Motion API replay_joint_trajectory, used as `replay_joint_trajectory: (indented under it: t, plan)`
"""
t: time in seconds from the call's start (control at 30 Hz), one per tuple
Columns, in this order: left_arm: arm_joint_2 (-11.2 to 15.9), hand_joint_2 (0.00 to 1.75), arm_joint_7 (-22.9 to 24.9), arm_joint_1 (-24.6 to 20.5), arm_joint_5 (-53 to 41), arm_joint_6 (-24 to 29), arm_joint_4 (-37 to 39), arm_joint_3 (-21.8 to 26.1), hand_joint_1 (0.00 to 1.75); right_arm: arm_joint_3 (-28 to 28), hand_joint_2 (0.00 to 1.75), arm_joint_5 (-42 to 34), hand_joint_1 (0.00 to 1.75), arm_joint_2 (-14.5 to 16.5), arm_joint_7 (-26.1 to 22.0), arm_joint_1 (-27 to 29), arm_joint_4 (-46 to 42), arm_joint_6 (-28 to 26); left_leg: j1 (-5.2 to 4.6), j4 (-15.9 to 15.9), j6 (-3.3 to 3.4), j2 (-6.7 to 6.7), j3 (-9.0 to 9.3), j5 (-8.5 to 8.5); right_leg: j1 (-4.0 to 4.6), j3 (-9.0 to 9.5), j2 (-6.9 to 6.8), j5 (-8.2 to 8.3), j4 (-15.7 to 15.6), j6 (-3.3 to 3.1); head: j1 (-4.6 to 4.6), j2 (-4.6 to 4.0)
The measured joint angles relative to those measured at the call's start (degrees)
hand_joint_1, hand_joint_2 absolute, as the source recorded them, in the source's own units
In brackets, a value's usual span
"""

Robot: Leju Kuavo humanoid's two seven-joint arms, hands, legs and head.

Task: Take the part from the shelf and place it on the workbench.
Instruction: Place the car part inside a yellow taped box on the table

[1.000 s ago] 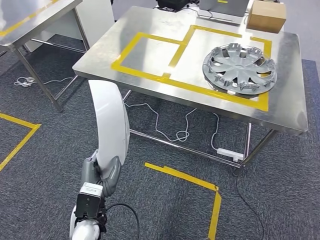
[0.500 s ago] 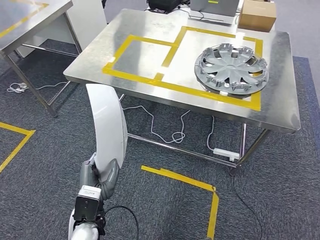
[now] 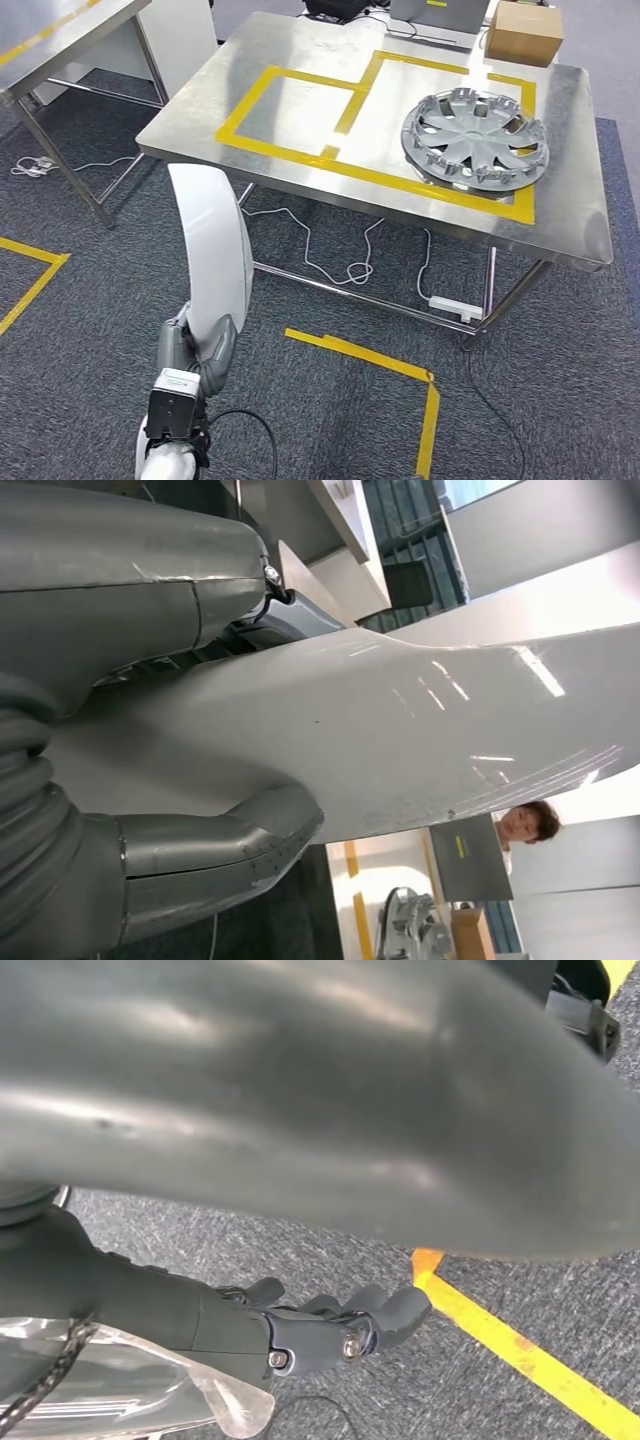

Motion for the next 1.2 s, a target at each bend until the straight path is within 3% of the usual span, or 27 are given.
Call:
replay_joint_trajectory:
  t: [0.07, 0.13, 0.23, 0.27, 0.3, 0.33, 0.4, 0.47, 0.57, 0.63, 0.73, 0.77, 0.8, 0.83, 0.9, 0.97, 1.1, 1.13, 1.2]
  plan:
    - [0.1, 1.75, 0.1, 0.1, 0.0, 0.1, -0.1, 0.1, 1.75, 0.0, 0.00, 0.2, 0.00, 0.0, 0.0, 0.0, 0.0, 0.0, 0.10, -0.4, 0.48, 0.04, 0.20, 0.17, -0.09, -0.05, -0.01, -0.11, 0.0, 0.38, -0.01, 0.00]
    - [0.1, 1.75, 0.1, 0.2, 0.0, 0.3, -0.4, 0.1, 1.75, 0.0, 0.00, 0.2, 0.00, 0.0, 0.0, -0.1, 0.0, -0.1, 0.44, -1.1, 1.02, 0.16, 0.65, 0.47, -0.07, -1.14, -0.12, -1.60, 2.2, 0.61, 0.14, 0.00]
    - [0.1, 1.75, 0.1, 0.2, 0.4, -0.2, -0.7, 0.1, 1.75, -0.1, 0.00, 0.1, 0.00, 0.0, -0.1, -0.1, 0.0, -0.2, 0.55, -1.4, 1.32, 0.28, 0.90, 0.53, -0.10, -6.70, -0.23, -6.37, 13.0, 0.65, 0.38, 0.00]
    - [0.1, 1.75, 0.1, 0.2, 0.5, -0.3, -0.7, 0.1, 1.75, -0.2, 0.00, 0.0, 0.00, 0.0, -0.1, 0.0, 0.0, -0.2, 0.53, -1.4, 1.31, 0.29, 0.94, 0.47, -0.12, -8.31, -0.24, -6.98, 15.8, 0.67, 0.37, 0.00]
    - [0.1, 1.75, 0.1, 0.1, 0.6, -0.5, -0.7, 0.2, 1.75, -0.3, 0.00, -0.1, 0.00, 0.0, -0.2, 0.0, 0.0, -0.2, 0.53, -1.4, 1.25, 0.29, 1.00, 0.39, -0.12, -8.95, -0.25, -6.46, 16.5, 0.66, 0.38, 0.00]
    - [0.1, 1.75, 0.2, 0.0, 0.6, -0.6, -0.7, 0.1, 1.75, -0.4, 0.00, -0.2, 0.00, 0.0, -0.3, 0.0, 0.0, -0.2, 0.56, -1.3, 1.13, 0.28, 1.11, 0.27, -0.12, -8.37, -0.28, -4.87, 14.8, 0.60, 0.39, 0.00]
    - [-0.1, 1.75, 0.2, -0.3, 0.3, -0.9, -0.7, 0.1, 1.75, -0.5, 0.00, -0.4, 0.00, 0.0, -0.6, -0.1, 0.0, -0.2, 0.57, -1.2, 0.63, 0.27, 1.42, -0.10, -0.09, -4.86, -0.53, -0.92, 7.3, 0.42, 0.40, 0.00]
    - [-0.2, 1.75, 0.4, -0.8, -0.1, -1.1, -0.7, 0.1, 1.75, -0.6, 0.00, -0.5, 0.00, 0.0, -1.0, -0.2, 0.0, -0.2, 0.40, -0.9, -0.06, 0.26, 1.50, -0.46, 0.04, -2.06, -0.67, 0.66, 1.9, 0.00, 0.38, 0.00]
    - [-0.3, 1.75, 1.2, -1.0, -1.0, -1.1, -0.9, 0.1, 1.75, -0.9, 0.00, -0.7, 0.00, 0.0, -1.4, -0.1, 0.0, -0.1, 0.44, -0.8, -0.95, 0.29, 1.56, -0.73, 0.22, -1.46, -0.50, 0.52, 1.0, -0.92, 0.23, 0.00]
    - [-0.3, 1.75, 1.6, -0.8, -1.3, -0.9, -1.5, 0.0, 1.75, -1.1, 0.00, -0.4, 0.00, 0.0, -1.1, 0.0, 0.0, -0.1, 0.64, 0.9, -1.62, 0.27, 0.99, -2.08, 0.14, -1.16, -0.47, 0.49, 0.8, -1.55, 0.05, 0.00]
    - [-0.2, 1.75, 1.7, -0.2, -1.2, -0.1, -2.3, 0.1, 1.75, -1.3, 0.00, 0.3, 0.00, 0.0, -0.6, 0.0, 0.0, 0.0, 0.79, 10.7, -2.29, 0.25, -3.58, -6.68, 0.14, -0.70, -0.50, 0.14, 0.7, -2.30, -0.27, 0.00]
    - [-0.2, 1.75, 1.6, 0.1, -1.1, 0.1, -2.3, 0.1, 1.75, -1.3, 0.00, 0.5, 0.00, 0.0, -0.4, 0.0, 0.0, 0.1, 0.81, 13.8, -2.37, 0.25, -5.24, -7.57, 0.18, -0.54, -0.48, 0.00, 0.8, -2.46, -0.26, 0.00]
    - [-0.2, 1.75, 1.6, 0.4, -1.0, 0.2, -2.3, 0.2, 1.75, -1.3, 0.00, 0.6, 0.00, 0.0, -0.3, 0.0, 0.0, 0.1, 0.82, 15.4, -2.37, 0.25, -6.18, -7.40, 0.21, -0.33, -0.42, -0.16, 0.8, -2.53, -0.27, 0.00]
    - [-0.2, 1.75, 1.5, 0.5, -0.9, 0.4, -2.3, 0.2, 1.75, -1.3, 0.00, 0.7, 0.00, 0.0, -0.3, 0.0, 0.0, 0.1, 0.83, 14.6, -2.28, 0.25, -6.10, -6.02, 0.24, -0.06, -0.33, -0.34, 0.8, -2.54, -0.27, 0.00]
    - [-0.2, 1.75, 1.3, 0.6, -0.9, 0.6, -2.4, 0.2, 1.75, -1.4, 0.00, 0.9, 0.00, -0.1, -0.3, 0.0, 0.0, 0.2, 0.80, 7.9, -1.84, 0.22, -3.42, -1.46, 0.29, 0.60, -0.14, -0.76, 0.8, -2.38, -0.27, 0.00]
    - [-0.2, 1.75, 1.1, 0.6, -0.8, 0.7, -2.4, 0.2, 1.75, -1.4, 0.00, 1.0, 0.00, -0.1, -0.3, 0.0, 0.0, 0.2, 0.60, 1.7, -1.32, 0.16, -0.77, 0.82, 0.47, 0.89, -0.03, -1.19, 0.9, -1.95, -0.27, 0.00]
    - [-0.2, 1.75, 1.1, 0.5, -0.8, 0.9, -2.4, 0.2, 1.75, -1.4, 0.00, 1.2, 0.00, -0.1, -0.3, -0.2, 0.0, 0.3, 0.57, -0.5, -0.48, 0.04, 0.03, 0.41, 0.50, 0.66, -0.13, -1.69, 0.9, -0.76, -0.09, 0.00]
    - [-0.3, 1.75, 1.0, 0.5, -0.8, 0.9, -2.4, 0.2, 1.75, -1.4, 0.00, 1.2, 0.00, -0.1, -0.3, -0.3, 0.0, 0.3, 0.71, -0.7, -0.17, 0.05, 0.25, 0.42, 0.49, 0.17, -0.18, -2.31, 1.8, -0.48, -0.02, 0.00]
    - [-0.4, 1.75, 1.0, 0.5, -0.8, 0.9, -2.4, 0.2, 1.75, -1.4, 0.00, 1.2, 0.00, -0.1, -0.3, -0.3, -0.1, 0.3, 0.86, -1.0, 0.37, 0.16, 0.62, 0.31, 0.44, -2.89, -0.24, -4.97, 7.4, -0.05, 0.20, 0.00]
